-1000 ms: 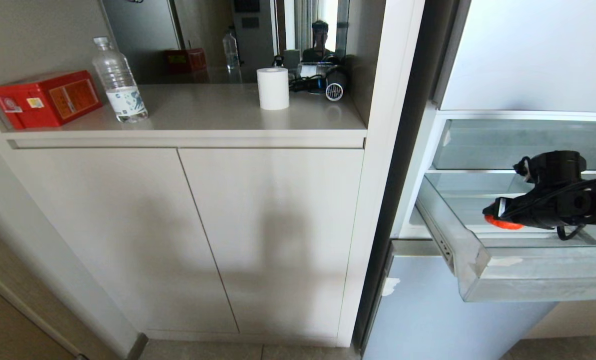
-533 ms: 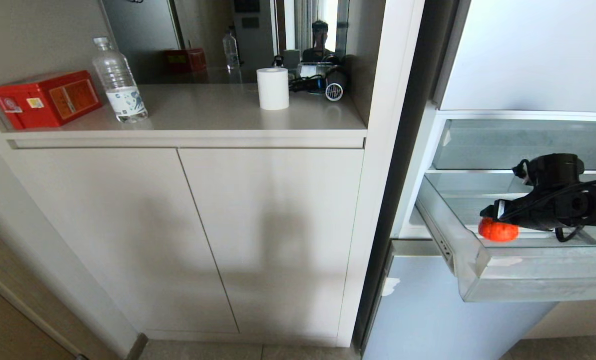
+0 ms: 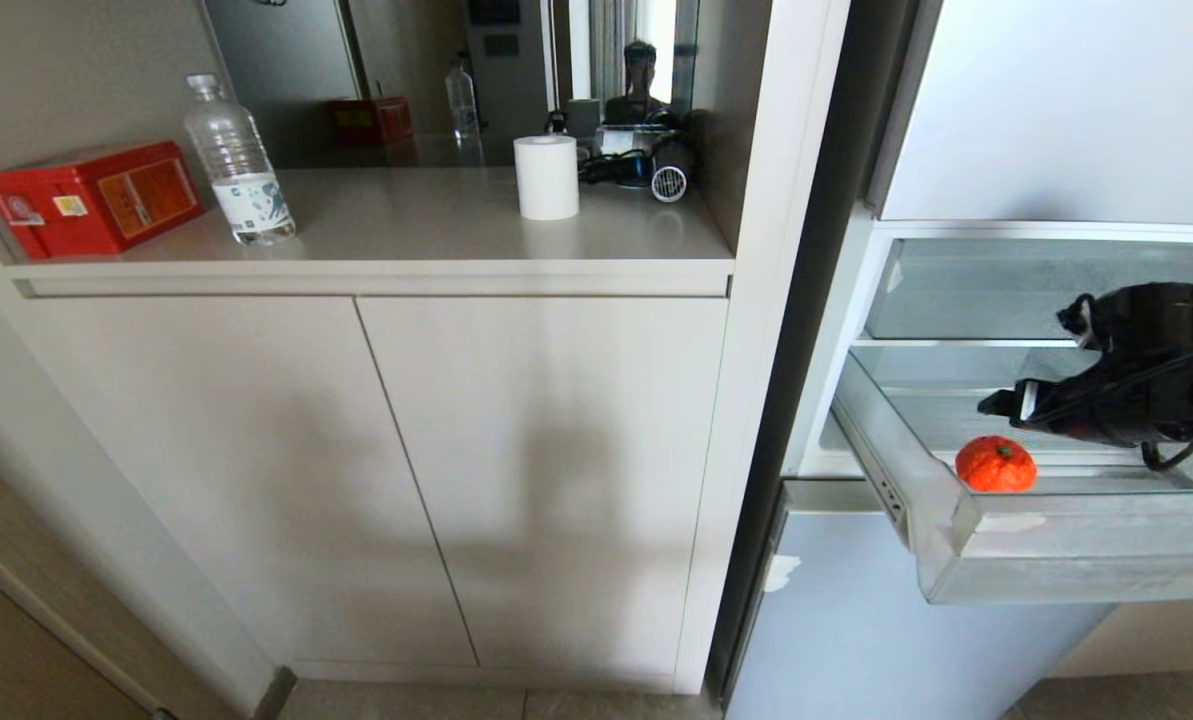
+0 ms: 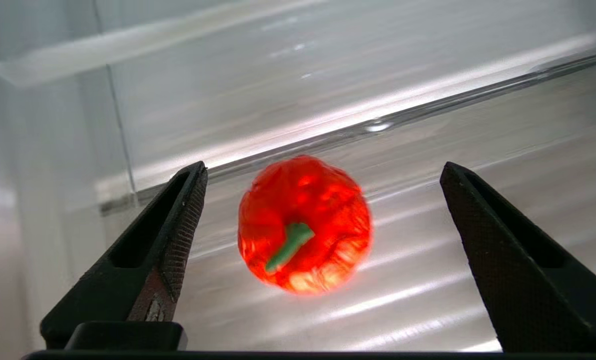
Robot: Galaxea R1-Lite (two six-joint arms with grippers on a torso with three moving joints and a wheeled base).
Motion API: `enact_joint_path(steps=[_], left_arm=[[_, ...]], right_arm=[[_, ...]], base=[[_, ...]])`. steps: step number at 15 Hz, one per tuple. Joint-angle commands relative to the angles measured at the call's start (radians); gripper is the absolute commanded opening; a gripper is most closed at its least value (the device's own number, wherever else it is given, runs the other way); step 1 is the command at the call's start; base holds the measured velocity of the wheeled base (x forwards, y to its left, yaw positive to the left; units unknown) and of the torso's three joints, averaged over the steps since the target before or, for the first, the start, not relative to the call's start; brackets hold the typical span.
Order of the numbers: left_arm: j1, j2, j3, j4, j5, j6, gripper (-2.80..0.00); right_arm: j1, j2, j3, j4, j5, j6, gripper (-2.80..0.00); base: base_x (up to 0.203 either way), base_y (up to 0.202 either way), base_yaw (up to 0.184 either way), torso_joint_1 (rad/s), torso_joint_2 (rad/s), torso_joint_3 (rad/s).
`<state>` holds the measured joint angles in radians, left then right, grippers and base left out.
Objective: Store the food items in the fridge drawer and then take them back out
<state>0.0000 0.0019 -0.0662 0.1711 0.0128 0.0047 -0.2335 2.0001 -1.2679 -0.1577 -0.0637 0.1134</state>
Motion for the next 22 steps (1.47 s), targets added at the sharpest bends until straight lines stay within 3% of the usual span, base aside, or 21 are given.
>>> enact_joint_path(steps=[1, 2, 8, 14, 19, 22], left_arm=[[0.0, 0.0, 0.0, 0.001, 0.0, 0.0, -2.8], [0.0, 0.0, 0.0, 0.001, 0.0, 0.0, -2.8], [0.0, 0.0, 0.0, 0.001, 0.0, 0.0, -2.8], [0.0, 0.0, 0.0, 0.001, 0.0, 0.0, -2.8], [0.0, 0.0, 0.0, 0.001, 0.001, 0.0, -2.8], [0.0, 0.0, 0.0, 0.001, 0.0, 0.0, -2.8]], right_arm=[[-0.002, -0.084, 0.035, -0.003, 0.0, -0.001, -1.72], [-0.003, -0.117, 0.071, -0.003, 0.0, -0.001, -2.8], [-0.002, -0.399, 0.242, -0.003, 0.001, 0.008, -2.8], [0.006, -0.846, 0.633, -0.054, -0.001, 0.016, -2.8], [0.122, -1.287, 0.861, -0.067, -0.001, 0.002, -2.8], [0.215, -1.566, 0.989, -0.067, -0.011, -0.08, -2.8]], base=[[0.0, 0.0, 0.0, 0.0, 0.0, 0.0], [0.0, 0.0, 0.0, 0.0, 0.0, 0.0], [0.0, 0.0, 0.0, 0.0, 0.0, 0.0], [0.0, 0.0, 0.0, 0.0, 0.0, 0.0], [0.0, 0.0, 0.0, 0.0, 0.0, 0.0], [0.0, 0.0, 0.0, 0.0, 0.0, 0.0]])
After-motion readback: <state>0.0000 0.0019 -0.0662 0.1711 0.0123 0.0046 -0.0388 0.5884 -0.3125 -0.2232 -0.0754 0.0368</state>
